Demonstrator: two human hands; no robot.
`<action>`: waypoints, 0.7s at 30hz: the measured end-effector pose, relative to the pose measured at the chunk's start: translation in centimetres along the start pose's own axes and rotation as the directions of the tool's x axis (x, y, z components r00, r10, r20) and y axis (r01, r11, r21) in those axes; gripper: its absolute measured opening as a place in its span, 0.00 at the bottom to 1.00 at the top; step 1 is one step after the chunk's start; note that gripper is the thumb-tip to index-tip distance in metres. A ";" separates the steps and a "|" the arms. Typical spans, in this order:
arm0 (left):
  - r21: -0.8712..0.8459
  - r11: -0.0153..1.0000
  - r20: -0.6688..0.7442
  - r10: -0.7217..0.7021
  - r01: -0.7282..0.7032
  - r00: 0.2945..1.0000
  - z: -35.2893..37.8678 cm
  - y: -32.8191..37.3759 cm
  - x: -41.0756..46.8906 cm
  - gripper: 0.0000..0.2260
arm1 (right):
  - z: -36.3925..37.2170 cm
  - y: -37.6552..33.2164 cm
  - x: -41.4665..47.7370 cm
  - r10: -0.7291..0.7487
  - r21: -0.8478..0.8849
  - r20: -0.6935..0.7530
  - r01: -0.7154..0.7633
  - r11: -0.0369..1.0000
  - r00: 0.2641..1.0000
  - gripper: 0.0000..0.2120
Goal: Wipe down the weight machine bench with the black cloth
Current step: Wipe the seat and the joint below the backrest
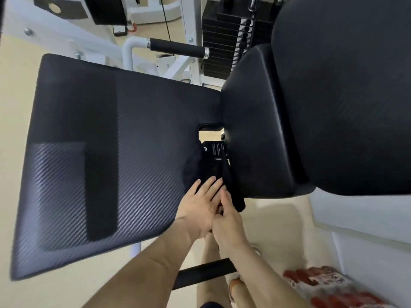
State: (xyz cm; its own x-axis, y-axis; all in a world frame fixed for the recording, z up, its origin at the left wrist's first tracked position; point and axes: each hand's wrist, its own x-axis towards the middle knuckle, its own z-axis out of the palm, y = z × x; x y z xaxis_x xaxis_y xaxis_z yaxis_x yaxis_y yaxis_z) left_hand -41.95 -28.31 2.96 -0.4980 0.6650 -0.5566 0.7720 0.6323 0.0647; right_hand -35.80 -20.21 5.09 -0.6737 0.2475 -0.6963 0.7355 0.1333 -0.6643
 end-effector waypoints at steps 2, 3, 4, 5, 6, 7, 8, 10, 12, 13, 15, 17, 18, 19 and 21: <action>0.055 0.998 -0.069 0.028 -0.025 0.997 -0.7 -2.4 0.9 0.28 | 0.7 -0.5 1.6 -0.061 -0.110 0.050 0.066 0.992 0.997 0.32; 0.059 0.998 -0.097 0.010 -0.004 0.995 -1.0 -3.6 1.7 0.28 | 0.9 -1.2 2.5 -0.101 -0.161 0.071 0.111 0.981 0.992 0.32; 0.064 0.997 -0.110 -0.023 0.030 0.994 -1.4 -4.4 2.5 0.28 | 1.0 -1.9 3.5 -0.135 -0.211 0.079 0.149 0.966 0.988 0.32; 0.077 0.995 -0.109 -0.056 0.064 0.992 -1.4 -4.9 3.2 0.30 | 1.1 -2.7 4.5 -0.174 -0.272 0.074 0.188 0.944 0.982 0.32; 0.066 0.994 -0.106 -0.083 0.091 0.991 -1.3 -4.8 3.6 0.31 | 1.1 -3.2 5.2 -0.221 -0.344 0.051 0.225 0.912 0.974 0.31; 0.041 0.994 -0.090 -0.096 0.100 0.991 -1.1 -4.3 3.6 0.32 | 1.0 -3.3 5.3 -0.263 -0.412 0.023 0.249 0.876 0.964 0.30; 0.003 0.995 -0.083 -0.094 0.095 0.992 -0.9 -3.8 3.3 0.32 | 0.9 -2.9 4.8 -0.288 -0.462 -0.002 0.254 0.850 0.958 0.30; -0.058 0.998 -0.122 -0.026 0.019 0.992 -0.8 -3.7 2.7 0.28 | 0.8 -1.8 2.6 -0.240 -0.459 -0.053 0.190 0.868 0.969 0.34; -0.253 0.966 -0.224 0.001 -0.059 0.974 -1.4 -5.1 3.2 0.20 | 0.8 -1.5 1.5 -0.204 -0.378 -0.121 0.145 0.914 0.971 0.37; -0.385 0.922 -0.267 -0.063 -0.046 0.962 -1.8 -5.6 3.5 0.15 | 1.2 -2.0 1.8 -0.199 -0.342 -0.143 0.140 0.929 0.970 0.35; -0.578 0.811 -0.311 -0.322 0.091 0.894 -2.9 -6.7 4.5 0.12 | 1.6 -4.5 4.0 -0.182 -0.255 -0.126 0.146 0.956 0.975 0.30; -0.703 0.682 -0.290 -0.535 0.203 0.794 -4.2 -8.1 6.2 0.10 | 1.9 -7.4 6.5 -0.168 -0.184 -0.053 0.156 0.971 0.984 0.31; -0.724 0.652 -0.282 -0.578 0.226 0.766 -5.2 -9.0 7.5 0.08 | 1.7 -8.6 7.9 -0.170 -0.157 -0.021 0.165 0.974 0.985 0.33; -0.710 0.665 -0.292 -0.579 0.233 0.761 -6.1 -9.9 8.7 0.06 | 1.6 -9.6 9.1 -0.171 -0.140 0.005 0.170 0.975 0.985 0.35; -0.641 0.735 -0.330 -0.524 0.221 0.785 -8.2 -12.1 10.8 0.03 | 1.4 -11.8 11.2 -0.127 -0.129 0.047 0.132 0.983 0.991 0.38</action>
State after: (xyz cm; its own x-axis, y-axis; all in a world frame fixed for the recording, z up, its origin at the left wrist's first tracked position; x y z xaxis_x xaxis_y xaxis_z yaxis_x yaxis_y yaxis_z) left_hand -59.91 -25.55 3.00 -0.9258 0.3221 -0.1978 0.2040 0.8664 0.4558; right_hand -52.12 -20.39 4.73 -0.7645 0.1828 -0.6181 0.6428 0.2878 -0.7099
